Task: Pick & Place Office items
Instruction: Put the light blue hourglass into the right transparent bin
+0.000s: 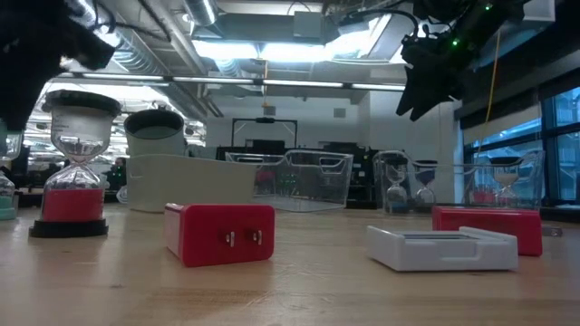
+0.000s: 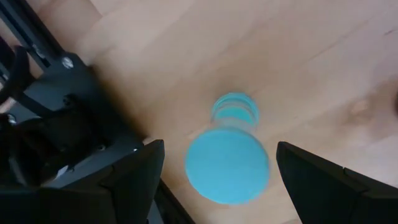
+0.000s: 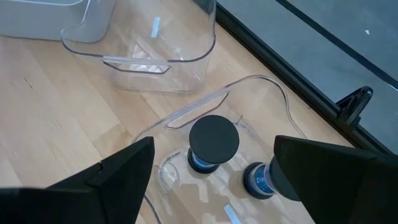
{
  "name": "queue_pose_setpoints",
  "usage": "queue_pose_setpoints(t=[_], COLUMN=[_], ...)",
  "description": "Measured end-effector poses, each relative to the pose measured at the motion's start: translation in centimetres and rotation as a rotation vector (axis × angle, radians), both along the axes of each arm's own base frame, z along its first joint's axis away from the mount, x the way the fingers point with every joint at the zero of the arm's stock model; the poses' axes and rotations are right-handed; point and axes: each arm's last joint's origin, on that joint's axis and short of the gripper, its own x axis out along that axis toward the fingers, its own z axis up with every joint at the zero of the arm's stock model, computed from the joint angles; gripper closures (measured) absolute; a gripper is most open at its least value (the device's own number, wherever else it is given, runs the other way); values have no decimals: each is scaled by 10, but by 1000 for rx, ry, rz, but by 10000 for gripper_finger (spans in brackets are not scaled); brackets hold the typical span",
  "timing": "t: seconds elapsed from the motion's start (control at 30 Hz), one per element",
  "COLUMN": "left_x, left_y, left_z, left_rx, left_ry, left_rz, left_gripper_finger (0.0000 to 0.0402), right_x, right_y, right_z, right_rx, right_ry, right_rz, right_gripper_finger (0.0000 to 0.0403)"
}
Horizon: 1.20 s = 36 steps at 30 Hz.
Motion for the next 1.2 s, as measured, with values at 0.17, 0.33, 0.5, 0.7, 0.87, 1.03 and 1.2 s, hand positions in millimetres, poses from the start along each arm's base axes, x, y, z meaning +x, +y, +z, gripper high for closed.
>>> queue_pose_setpoints(t=[0.17,0.33,0.5,0.7,0.87,1.03,1.2], left_x=[-2,-3,-4,-6,-5,-5,-3], left_y=[0,1,0,1,2,2,4], left_z=[-16,-19,-18,-15,-14,-14,-12], left_rx=[-31,-30,-55,-65,-66,-63,-43], left_ry=[1,6,9,-9,-15,-17,-35], left_rz=[3,-5,-2,-2,2,2,10], left_gripper_finger=[93,93,100,142,191,204,204], right_x=[0,0,0,1,1,1,1], right_y=[0,0,0,0,0,0,0], right_z=[0,0,0,0,0,0,0], right_rx=[-1,-1,-1,-4,-3,6,6], right_ry=[1,1,1,-7,-7,-15,-15], right_rz=[3,2,2,2,1,-11,-11], right_gripper_finger=[69,69,69,69,69,69,69])
